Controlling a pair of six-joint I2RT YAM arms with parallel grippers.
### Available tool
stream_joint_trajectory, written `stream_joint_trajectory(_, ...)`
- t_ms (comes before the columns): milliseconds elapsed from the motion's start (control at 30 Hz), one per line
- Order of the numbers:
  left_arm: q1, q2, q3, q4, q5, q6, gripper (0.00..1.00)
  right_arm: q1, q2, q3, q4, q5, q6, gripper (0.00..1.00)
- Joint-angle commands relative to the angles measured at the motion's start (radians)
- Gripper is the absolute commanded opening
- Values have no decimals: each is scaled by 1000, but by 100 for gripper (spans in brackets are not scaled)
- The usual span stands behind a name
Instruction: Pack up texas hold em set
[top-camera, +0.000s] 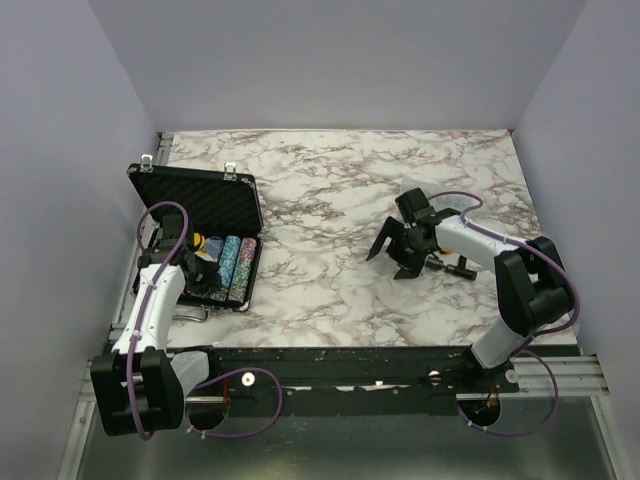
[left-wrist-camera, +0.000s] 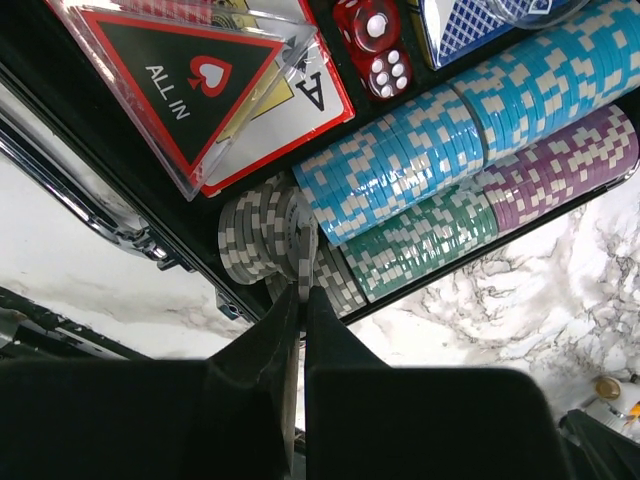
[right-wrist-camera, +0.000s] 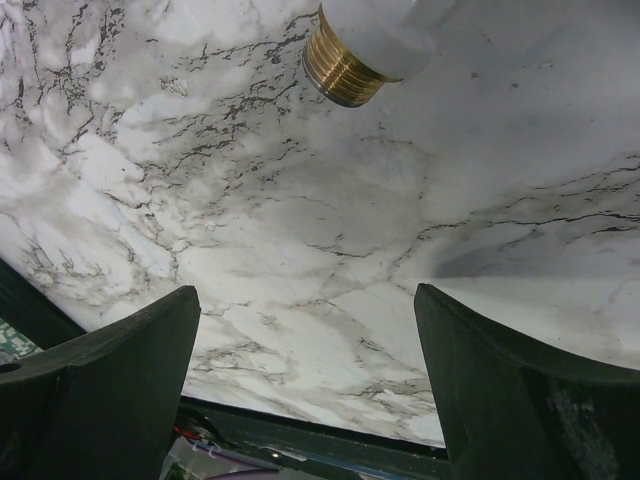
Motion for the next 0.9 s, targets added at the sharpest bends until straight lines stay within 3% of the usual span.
stream_joint_trajectory(0,21,5,-25,22,20,-26,1,-2,-25,-19,-2,23,-1,90)
stream_joint_trajectory(200,25,-43,-28,19,-3,-28,35,-2,-25,-37,10,20,-2,90)
stream_joint_trajectory(333,25,-81,-24,5,-7,-29,46,-2,-17,-46,23,13,-4,90)
stream_joint_trajectory(400,25,-91,-24,2,-8,-28,46,-2,-12,-46,27,6,-6,90)
stream_joint_trajectory(533,25,-90,-27,3,2,-33,27,-2,-5,-50,30,2,-7,90)
stream_joint_trajectory(600,25,-82,-31,0,17,-40,22,-3,-6,-52,30,2,-7,90)
stream_joint_trajectory(867,25,-50,-65,37,34,-52,20,-2,-13,-73,41,-1,1,89)
